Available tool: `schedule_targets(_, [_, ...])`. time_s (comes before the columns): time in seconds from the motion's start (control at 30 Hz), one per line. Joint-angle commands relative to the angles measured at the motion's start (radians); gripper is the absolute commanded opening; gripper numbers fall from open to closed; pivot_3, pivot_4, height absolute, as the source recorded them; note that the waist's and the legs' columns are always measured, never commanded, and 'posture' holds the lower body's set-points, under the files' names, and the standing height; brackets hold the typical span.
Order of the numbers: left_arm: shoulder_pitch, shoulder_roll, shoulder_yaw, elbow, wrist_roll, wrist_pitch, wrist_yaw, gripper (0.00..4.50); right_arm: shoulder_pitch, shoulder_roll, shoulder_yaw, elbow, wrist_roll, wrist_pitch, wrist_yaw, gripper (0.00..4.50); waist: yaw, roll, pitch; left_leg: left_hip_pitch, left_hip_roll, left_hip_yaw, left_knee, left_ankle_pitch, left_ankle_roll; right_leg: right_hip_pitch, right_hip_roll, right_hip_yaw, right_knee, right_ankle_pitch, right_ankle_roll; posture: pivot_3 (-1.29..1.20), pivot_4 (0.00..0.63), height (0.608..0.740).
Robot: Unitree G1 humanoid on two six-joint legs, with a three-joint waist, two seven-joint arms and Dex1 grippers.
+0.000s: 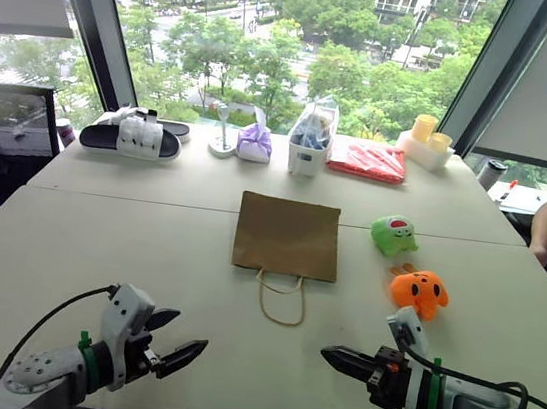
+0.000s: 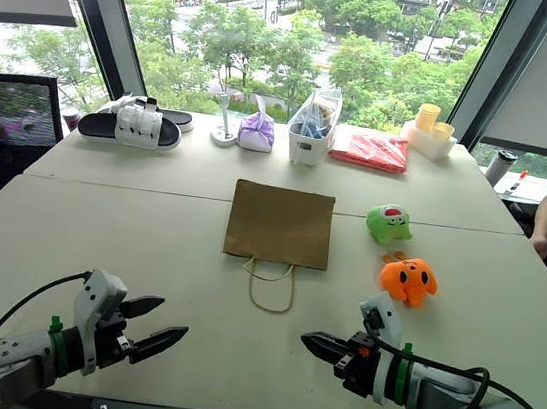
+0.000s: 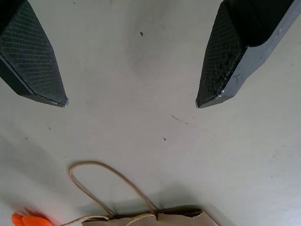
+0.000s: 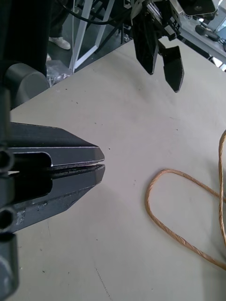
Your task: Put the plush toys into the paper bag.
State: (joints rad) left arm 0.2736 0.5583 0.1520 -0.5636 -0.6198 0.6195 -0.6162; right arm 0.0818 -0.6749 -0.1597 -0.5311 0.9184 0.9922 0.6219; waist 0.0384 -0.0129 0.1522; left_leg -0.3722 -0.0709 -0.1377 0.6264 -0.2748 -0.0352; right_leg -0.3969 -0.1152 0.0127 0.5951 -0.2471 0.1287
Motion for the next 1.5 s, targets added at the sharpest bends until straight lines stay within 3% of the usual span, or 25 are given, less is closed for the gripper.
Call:
schedule_targets(0.03, [-0.011,0.0,0.027,-0.01,-0.025,-0.016,-0.016,4.47,0.004,-0.005,-0.006,-0.045,0.001,-0.019,-0.004,0.0,0.0,0.0,0.0,0.0,0.0,0.0,0.0,0.0,0.0,0.0,0.0,0.0,0.0,0.0,0.0,0.0,0.15,0.74])
schedule_targets(0.5, [-0.048,0.014,0.021,-0.008,-0.025,-0.003,-0.006,4.47,0.012,-0.003,0.012,-0.044,-0.022,-0.038,-0.016,0.0,0.0,0.0,0.0,0.0,0.0,0.0,0.0,0.0,0.0,0.0,0.0,0.0,0.0,0.0,0.0,0.0,0.15,0.74])
schedule_targets(0.67, [-0.139,0.096,0.088,0.113,0.037,-0.086,-0.066,4.47,-0.028,-0.005,-0.005,-0.013,-0.028,-0.043,-0.011,0.0,0.0,0.0,0.0,0.0,-0.001,0.001,0.0,0.0,0.0,0.0,0.001,0.0,0.0,0.0,0.0,0.0,0.15,0.74])
schedule_targets(0.77, [-0.283,0.163,-0.007,0.153,0.124,-0.173,-0.153,4.47,-0.04,-0.008,-0.021,-0.002,-0.02,-0.04,-0.01,0.0,0.005,0.0,0.0,-0.001,-0.001,0.001,0.0,0.0,0.0,0.0,0.001,-0.002,0.0,0.0,0.0,0.0,0.15,0.74])
schedule_targets(0.87, [-0.426,0.171,-0.155,0.257,0.274,-0.321,-0.224,4.47,-0.047,-0.005,-0.007,-0.002,-0.037,-0.047,-0.014,0.0,0.006,0.0,0.0,-0.001,-0.002,0.0,0.001,0.0,0.0,0.002,-0.001,-0.003,-0.001,0.0,0.0,0.0,0.15,0.74])
schedule_targets(0.97, [-0.529,0.141,-0.259,0.378,0.371,-0.459,-0.282,4.47,-0.054,0.013,-0.009,-0.002,-0.039,-0.054,-0.034,0.0,-0.006,0.0,0.0,0.0,-0.003,0.002,0.0,0.0,0.001,0.001,-0.002,0.0,-0.002,0.0,0.0,0.0,0.15,0.74])
schedule_targets(1.1, [-0.749,0.02,-0.45,0.688,0.556,-0.781,-0.366,4.47,-0.038,0.054,-0.011,-0.022,-0.054,-0.077,-0.078,0.0,0.002,0.0,0.0,-0.001,-0.002,0.003,0.0,0.0,0.001,-0.001,0.001,-0.002,-0.001,0.002,0.003,0.0,0.15,0.74])
schedule_targets(1.23, [-0.927,-0.148,-0.506,0.965,0.604,-0.93,-0.371,4.47,0.006,0.098,-0.008,-0.059,-0.065,-0.099,-0.127,0.0,0.003,-0.001,0.001,-0.002,-0.003,0.0,0.001,0.0,0.001,0.0,0.0,-0.003,-0.001,0.003,0.003,0.0,0.15,0.74])
schedule_targets(1.33, [-0.998,-0.201,-0.507,1.106,0.621,-1.029,-0.375,4.47,0.033,0.119,-0.008,-0.089,-0.068,-0.105,-0.158,0.0,-0.008,-0.001,0.001,-0.001,-0.004,0.001,0.001,0.0,0.002,0.0,-0.001,-0.002,-0.001,0.004,0.007,0.0,0.15,0.74])
schedule_targets(1.47, [-1.037,-0.222,-0.484,1.185,0.593,-1.067,-0.413,2.79,0.067,0.127,-0.034,-0.116,-0.058,-0.113,-0.183,0.0,-0.027,-0.001,0.001,-0.001,-0.004,0.001,0.001,-0.001,0.002,0.0,0.0,-0.003,0.001,0.005,0.008,0.0,0.15,0.74])
schedule_targets(1.5, [-1.045,-0.225,-0.481,1.194,0.587,-1.071,-0.426,2.16,0.07,0.129,-0.035,-0.118,-0.058,-0.115,-0.186,0.0,-0.028,-0.001,0.001,-0.001,-0.003,0.0,0.001,-0.001,0.002,0.0,0.001,-0.003,0.001,0.005,0.008,0.0,0.15,0.74])
